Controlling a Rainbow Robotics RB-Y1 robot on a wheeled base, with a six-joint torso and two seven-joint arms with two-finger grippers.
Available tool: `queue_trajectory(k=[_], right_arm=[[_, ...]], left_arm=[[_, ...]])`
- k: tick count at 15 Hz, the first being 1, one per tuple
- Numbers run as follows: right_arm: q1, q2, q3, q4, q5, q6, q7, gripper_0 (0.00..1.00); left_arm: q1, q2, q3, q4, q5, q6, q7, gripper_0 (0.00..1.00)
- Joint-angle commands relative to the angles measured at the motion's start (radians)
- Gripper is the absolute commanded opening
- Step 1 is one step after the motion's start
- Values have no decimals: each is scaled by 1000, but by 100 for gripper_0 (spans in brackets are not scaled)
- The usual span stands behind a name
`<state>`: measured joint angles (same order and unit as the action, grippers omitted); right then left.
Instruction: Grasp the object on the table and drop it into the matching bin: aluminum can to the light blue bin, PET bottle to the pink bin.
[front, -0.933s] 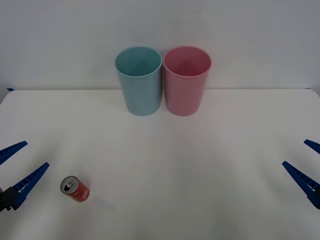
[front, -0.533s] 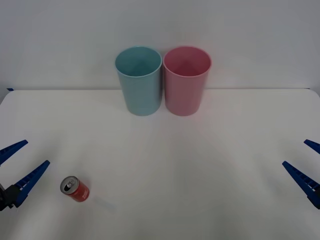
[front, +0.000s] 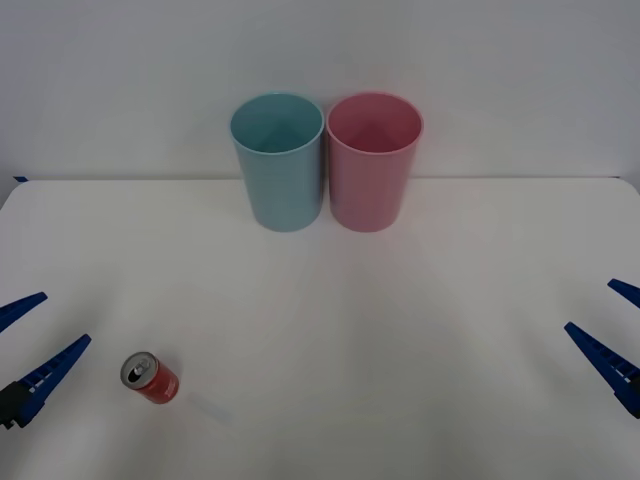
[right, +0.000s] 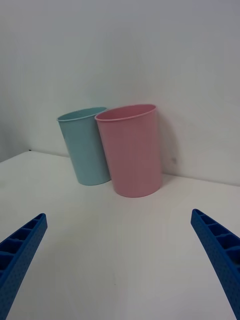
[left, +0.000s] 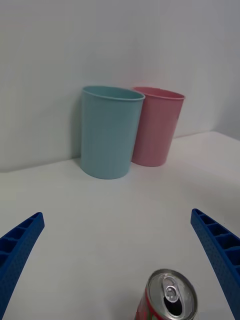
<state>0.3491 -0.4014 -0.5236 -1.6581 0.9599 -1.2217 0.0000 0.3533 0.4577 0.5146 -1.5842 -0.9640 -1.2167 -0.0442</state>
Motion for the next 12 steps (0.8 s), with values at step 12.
queue_trajectory(k=[12], right_arm=[[0, 0, 0, 0, 0, 0, 0, 100]], left_arm=[[-36, 180, -122, 274, -1, -132, -249, 100]])
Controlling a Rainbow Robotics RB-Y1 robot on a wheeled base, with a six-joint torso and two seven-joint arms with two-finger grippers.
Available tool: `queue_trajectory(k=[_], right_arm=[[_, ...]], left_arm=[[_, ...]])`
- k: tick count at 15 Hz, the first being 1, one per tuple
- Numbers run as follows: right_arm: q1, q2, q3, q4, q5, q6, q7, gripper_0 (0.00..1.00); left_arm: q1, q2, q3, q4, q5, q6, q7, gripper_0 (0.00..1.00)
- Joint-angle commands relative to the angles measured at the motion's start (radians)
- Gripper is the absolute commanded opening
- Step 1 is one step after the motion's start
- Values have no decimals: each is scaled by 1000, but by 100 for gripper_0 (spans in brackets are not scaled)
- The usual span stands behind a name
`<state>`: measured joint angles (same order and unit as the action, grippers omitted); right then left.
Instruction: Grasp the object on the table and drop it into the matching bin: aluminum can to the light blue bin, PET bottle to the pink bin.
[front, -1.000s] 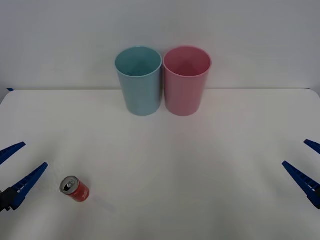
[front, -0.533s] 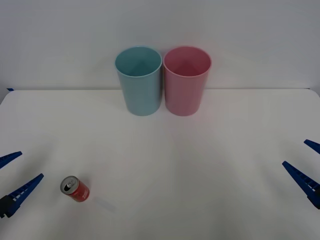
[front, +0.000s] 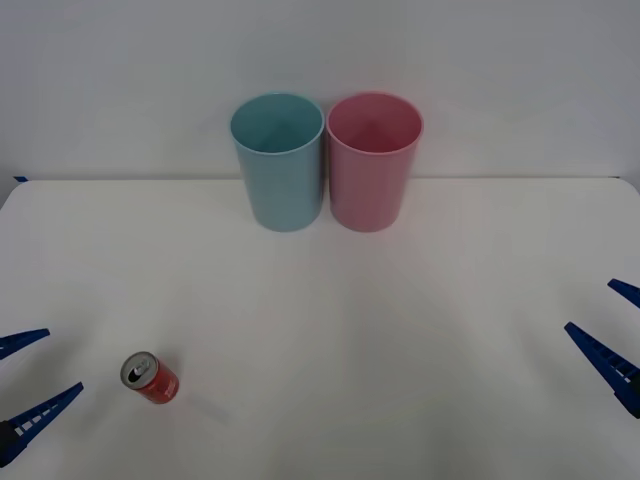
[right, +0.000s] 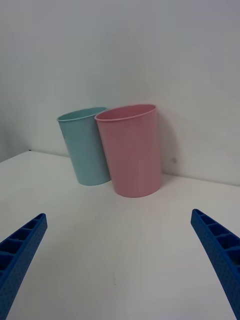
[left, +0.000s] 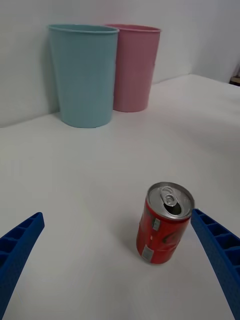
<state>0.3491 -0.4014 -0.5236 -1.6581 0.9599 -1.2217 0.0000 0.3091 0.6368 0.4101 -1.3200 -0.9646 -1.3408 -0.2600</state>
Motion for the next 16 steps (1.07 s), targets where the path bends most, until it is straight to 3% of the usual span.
queue_trajectory(k=[1, 5, 10, 16], right_arm=[[0, 0, 0, 0, 0, 0, 0, 100], [0, 0, 0, 0, 0, 0, 0, 100], [0, 0, 0, 0, 0, 0, 0, 100], [0, 0, 0, 0, 0, 0, 0, 100]], left_arm=[[10, 1, -30, 13, 0, -14, -59, 100], [13, 0, -82, 67, 1, -18, -170, 100], [15, -12, -111, 79, 3, -18, -174, 100], [-4, -117, -116, 79, -43, 0, -191, 100]])
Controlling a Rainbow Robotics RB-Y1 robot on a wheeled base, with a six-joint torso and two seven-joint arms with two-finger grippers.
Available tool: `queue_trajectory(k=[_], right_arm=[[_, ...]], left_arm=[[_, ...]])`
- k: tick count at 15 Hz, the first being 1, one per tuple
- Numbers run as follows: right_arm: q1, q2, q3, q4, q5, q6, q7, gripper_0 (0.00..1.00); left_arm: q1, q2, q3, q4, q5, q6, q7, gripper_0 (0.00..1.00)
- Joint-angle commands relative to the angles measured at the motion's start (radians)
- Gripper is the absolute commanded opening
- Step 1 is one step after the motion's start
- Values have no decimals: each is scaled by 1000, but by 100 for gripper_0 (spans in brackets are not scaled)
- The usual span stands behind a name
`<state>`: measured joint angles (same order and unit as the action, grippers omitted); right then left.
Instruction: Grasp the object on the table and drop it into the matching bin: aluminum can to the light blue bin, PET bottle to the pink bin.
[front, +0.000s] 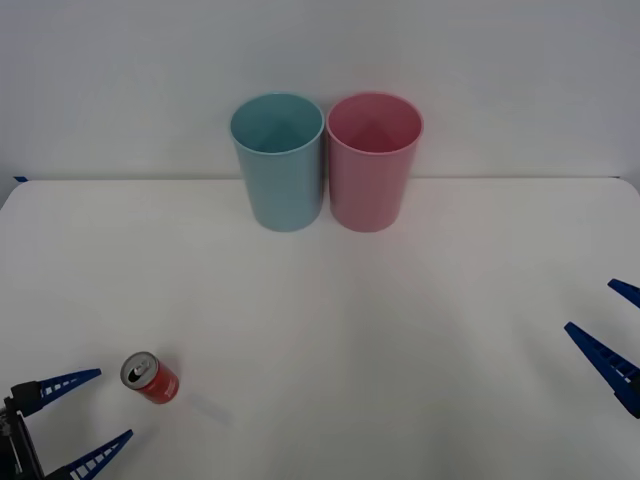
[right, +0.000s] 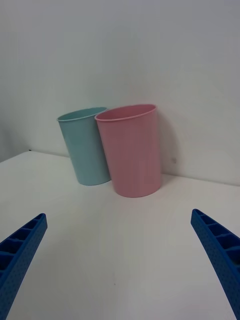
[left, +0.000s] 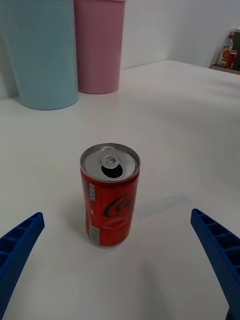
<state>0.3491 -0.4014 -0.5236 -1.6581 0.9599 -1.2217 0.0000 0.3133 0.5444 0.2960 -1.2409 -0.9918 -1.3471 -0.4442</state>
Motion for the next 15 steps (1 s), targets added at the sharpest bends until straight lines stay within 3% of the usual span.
queue_trajectory(k=[1, 9, 15], right_arm=[[0, 0, 0, 0, 0, 0, 0, 100], [0, 0, 0, 0, 0, 0, 0, 100], [0, 0, 0, 0, 0, 0, 0, 100]], left_arm=[[-14, -38, 0, 0, -28, 13, -10, 100], [-123, -87, -20, 133, -57, 45, -87, 100], [-165, -107, -66, 143, -59, 89, -100, 100]])
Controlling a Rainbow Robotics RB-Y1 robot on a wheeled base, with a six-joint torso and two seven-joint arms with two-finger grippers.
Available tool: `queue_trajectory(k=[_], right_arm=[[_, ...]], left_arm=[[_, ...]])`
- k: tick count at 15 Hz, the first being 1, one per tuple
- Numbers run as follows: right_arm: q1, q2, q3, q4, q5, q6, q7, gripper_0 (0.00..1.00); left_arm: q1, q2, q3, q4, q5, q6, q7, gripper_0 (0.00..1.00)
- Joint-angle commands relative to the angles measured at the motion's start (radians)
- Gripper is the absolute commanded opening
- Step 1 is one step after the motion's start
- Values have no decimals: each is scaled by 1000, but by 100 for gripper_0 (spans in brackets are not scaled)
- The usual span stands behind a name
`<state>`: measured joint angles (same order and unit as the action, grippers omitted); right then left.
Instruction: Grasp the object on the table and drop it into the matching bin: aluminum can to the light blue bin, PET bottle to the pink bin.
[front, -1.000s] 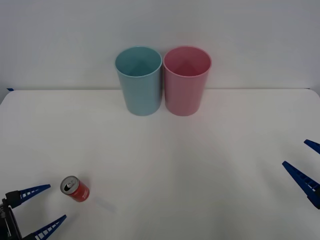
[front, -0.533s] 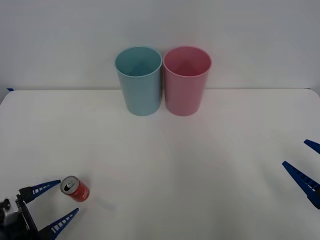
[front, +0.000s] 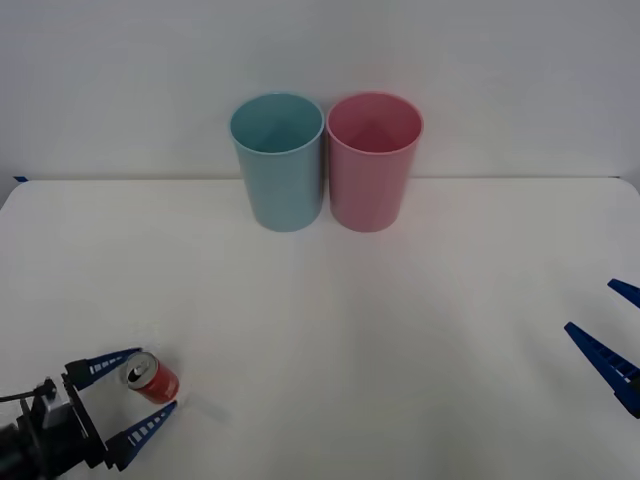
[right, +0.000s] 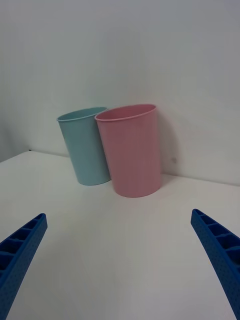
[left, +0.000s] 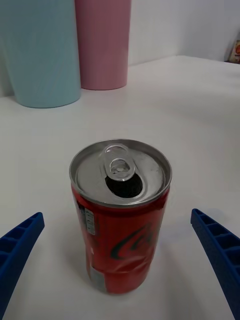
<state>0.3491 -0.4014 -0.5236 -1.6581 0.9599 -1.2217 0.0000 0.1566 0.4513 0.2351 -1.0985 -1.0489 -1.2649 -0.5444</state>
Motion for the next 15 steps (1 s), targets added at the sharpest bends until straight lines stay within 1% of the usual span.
queue_trajectory(k=[1, 5, 6, 7, 8, 9, 10, 11, 15], right_arm=[[0, 0, 0, 0, 0, 0, 0, 100], [0, 0, 0, 0, 0, 0, 0, 100], [0, 0, 0, 0, 0, 0, 0, 100], [0, 0, 0, 0, 0, 0, 0, 100], [0, 0, 0, 0, 0, 0, 0, 100], [0, 0, 0, 0, 0, 0, 0, 100], [0, 0, 0, 0, 0, 0, 0, 100], [0, 0, 0, 0, 0, 0, 0, 100], [0, 0, 0, 0, 0, 0, 0, 100]], left_arm=[[-12, -25, -5, -1, -8, 7, 0, 100], [-23, -49, 4, 0, -30, 9, 0, 100], [-23, -49, 4, 0, -31, 9, 0, 90], [-25, -49, 4, 0, -31, 9, 0, 49], [-25, -49, 7, -1, -33, 10, -6, 18], [-26, -48, 16, -1, -43, 9, -14, 4], [-28, -49, 27, -1, -60, 9, -17, 0], [-31, -49, 35, -1, -71, 9, -20, 0], [-31, -49, 39, -1, -68, 9, -14, 0]])
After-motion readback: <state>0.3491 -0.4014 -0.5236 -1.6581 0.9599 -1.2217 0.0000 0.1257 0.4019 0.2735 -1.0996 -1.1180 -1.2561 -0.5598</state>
